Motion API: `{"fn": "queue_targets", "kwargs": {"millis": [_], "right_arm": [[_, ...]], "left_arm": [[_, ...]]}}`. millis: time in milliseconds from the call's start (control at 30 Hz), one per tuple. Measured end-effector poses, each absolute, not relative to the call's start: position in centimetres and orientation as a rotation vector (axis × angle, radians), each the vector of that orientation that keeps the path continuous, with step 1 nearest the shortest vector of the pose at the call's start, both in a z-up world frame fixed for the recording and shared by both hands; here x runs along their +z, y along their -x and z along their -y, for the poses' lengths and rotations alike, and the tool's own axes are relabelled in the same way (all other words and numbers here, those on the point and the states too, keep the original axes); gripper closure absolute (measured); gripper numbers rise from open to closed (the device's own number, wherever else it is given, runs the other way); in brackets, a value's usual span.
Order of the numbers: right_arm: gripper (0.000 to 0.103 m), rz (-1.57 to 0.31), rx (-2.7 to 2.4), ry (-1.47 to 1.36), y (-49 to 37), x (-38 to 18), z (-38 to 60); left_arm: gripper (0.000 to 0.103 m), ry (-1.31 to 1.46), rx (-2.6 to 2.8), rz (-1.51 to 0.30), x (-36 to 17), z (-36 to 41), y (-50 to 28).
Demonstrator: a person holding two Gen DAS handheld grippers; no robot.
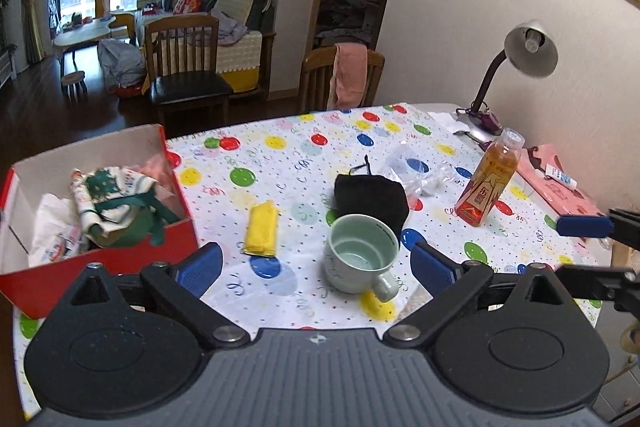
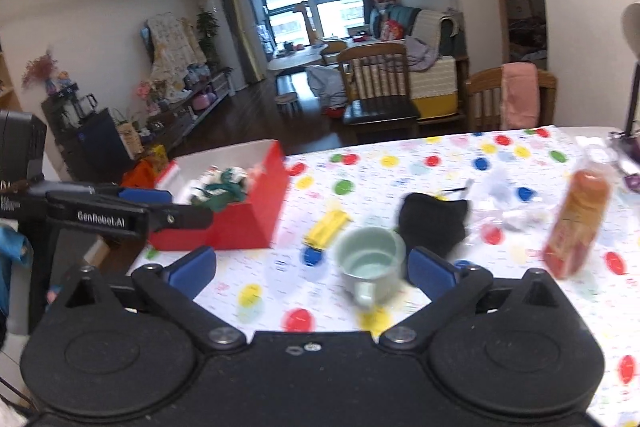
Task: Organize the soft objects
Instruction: 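Move both grippers away from the box toward the remaining cloths, then grasp the yellow cloth with the left gripper while the right gripper grasps the white knitted cloth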
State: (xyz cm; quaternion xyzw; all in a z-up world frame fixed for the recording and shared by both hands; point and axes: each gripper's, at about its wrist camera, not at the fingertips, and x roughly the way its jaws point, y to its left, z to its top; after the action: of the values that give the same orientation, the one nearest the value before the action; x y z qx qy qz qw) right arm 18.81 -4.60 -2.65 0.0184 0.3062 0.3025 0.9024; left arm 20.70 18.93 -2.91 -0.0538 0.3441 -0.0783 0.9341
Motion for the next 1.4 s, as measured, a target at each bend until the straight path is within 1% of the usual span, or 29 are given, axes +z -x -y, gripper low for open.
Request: {"fn": "queue_targets", "kwargs": {"millis": [300, 667, 867, 1100, 1400], "right_arm": [[0.0, -0.698, 0.59, -0.022, -19.8, -6.6, 9.8], [0.0, -0.779, 0.585, -0.02, -22.4, -10.3, 12.2], [0.0, -0.836, 0.578, -0.023, -23.7, -12.0, 12.3], [0.0, -0.882, 0.558, -0.033, -24.9, -13.7, 11.5], [0.0, -0.951, 0.524, -0.06, -26.9, -16.1, 10.7]], "left_arm": [[0.002, 0.107, -0.107, -0.713, -4.9, -16.0, -24.6], [0.002, 0.109, -0.025, -0.799, -8.8, -16.1, -32.4], [0.002, 0.077, -0.007, -0.813, -10.5, -16.1, -36.0], [0.002, 0.044, 0.007, -0.871, -13.0, -16.2, -40.6], [0.002, 0.027, 0.046, -0.943, -16.9, -17.1, -44.0]]}}
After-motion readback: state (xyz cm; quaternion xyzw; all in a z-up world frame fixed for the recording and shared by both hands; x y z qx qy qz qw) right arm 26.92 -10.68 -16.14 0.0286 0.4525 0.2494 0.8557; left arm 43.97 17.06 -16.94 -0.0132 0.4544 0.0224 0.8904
